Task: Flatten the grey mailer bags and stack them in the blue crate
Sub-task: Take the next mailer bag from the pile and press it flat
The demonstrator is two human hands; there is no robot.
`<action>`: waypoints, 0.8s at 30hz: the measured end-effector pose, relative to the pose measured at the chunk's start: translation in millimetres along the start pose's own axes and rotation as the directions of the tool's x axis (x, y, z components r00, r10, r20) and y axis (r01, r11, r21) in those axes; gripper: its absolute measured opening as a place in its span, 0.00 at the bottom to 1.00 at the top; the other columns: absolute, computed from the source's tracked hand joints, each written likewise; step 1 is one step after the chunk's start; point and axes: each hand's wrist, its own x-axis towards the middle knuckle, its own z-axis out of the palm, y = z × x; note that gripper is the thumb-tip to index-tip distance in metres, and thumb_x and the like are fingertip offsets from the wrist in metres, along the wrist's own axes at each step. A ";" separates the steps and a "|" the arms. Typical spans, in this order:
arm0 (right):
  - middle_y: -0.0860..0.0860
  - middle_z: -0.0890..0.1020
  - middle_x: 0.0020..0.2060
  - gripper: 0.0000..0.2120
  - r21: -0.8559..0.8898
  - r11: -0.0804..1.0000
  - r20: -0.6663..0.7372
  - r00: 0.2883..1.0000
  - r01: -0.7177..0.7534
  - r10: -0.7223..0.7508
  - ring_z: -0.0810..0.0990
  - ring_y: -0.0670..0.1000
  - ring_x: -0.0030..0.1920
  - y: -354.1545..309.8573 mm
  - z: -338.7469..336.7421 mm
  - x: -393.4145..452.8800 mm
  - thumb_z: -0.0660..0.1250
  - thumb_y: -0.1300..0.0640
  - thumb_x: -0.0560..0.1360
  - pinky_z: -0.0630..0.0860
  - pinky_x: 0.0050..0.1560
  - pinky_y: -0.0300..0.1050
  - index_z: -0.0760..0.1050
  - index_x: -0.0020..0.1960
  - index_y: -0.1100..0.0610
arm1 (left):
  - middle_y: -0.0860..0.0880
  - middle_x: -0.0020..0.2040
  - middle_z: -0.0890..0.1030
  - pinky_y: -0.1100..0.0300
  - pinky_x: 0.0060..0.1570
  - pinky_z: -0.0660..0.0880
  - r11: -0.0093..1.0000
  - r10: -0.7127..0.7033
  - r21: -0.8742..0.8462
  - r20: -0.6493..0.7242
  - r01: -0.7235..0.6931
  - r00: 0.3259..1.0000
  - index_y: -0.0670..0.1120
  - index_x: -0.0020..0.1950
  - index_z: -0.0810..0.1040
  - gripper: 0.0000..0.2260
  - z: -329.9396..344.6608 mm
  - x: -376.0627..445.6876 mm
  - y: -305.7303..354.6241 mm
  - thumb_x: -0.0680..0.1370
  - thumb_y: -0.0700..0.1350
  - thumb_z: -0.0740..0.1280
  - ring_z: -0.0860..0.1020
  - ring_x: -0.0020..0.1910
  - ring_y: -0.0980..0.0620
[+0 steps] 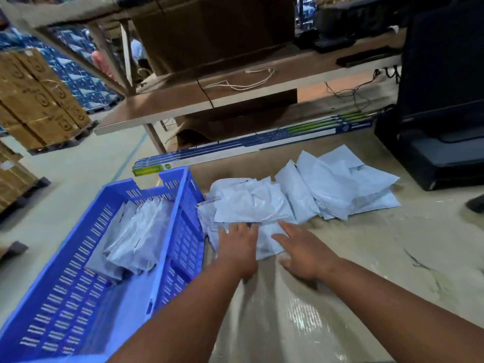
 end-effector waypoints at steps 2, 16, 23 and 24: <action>0.58 0.63 0.82 0.34 0.018 1.000 -0.035 0.999 0.013 -0.012 0.65 0.60 0.80 3.9 2.1 -16.6 0.68 0.40 0.74 0.69 0.76 0.54 0.69 0.78 0.48 | 0.47 0.69 0.70 0.41 0.62 0.67 0.998 0.037 -0.044 0.009 -0.037 0.999 0.51 0.77 0.62 0.41 0.9 -7.4 10.3 0.66 0.60 0.71 0.71 0.66 0.40; 0.52 0.59 0.84 0.32 -0.081 0.996 0.043 0.998 -0.042 0.046 0.58 0.56 0.83 46.3 18.6 -157.2 0.54 0.32 0.82 0.53 0.82 0.60 0.62 0.82 0.45 | 0.51 0.69 0.73 0.44 0.64 0.67 0.787 0.487 -0.267 -0.286 -0.557 0.825 0.55 0.75 0.73 0.31 32.0 -101.5 96.7 0.75 0.67 0.66 0.72 0.67 0.46; 0.51 0.53 0.86 0.35 -0.080 0.993 0.040 0.995 -0.083 0.086 0.51 0.54 0.85 47.1 21.5 -176.1 0.46 0.31 0.84 0.49 0.83 0.61 0.55 0.85 0.47 | 0.45 0.87 0.45 0.33 0.80 0.45 0.872 0.436 -0.194 -0.113 -0.450 0.893 0.56 0.87 0.47 0.37 47.8 -115.0 97.1 0.83 0.73 0.50 0.42 0.86 0.44; 0.51 0.53 0.86 0.34 -0.062 0.993 0.026 0.994 -0.100 0.102 0.51 0.53 0.85 47.9 19.6 -175.6 0.46 0.32 0.84 0.48 0.83 0.61 0.56 0.85 0.47 | 0.45 0.87 0.43 0.33 0.80 0.44 0.878 0.424 -0.196 -0.106 -0.437 0.899 0.55 0.87 0.47 0.37 45.2 -113.2 98.3 0.84 0.72 0.49 0.40 0.86 0.45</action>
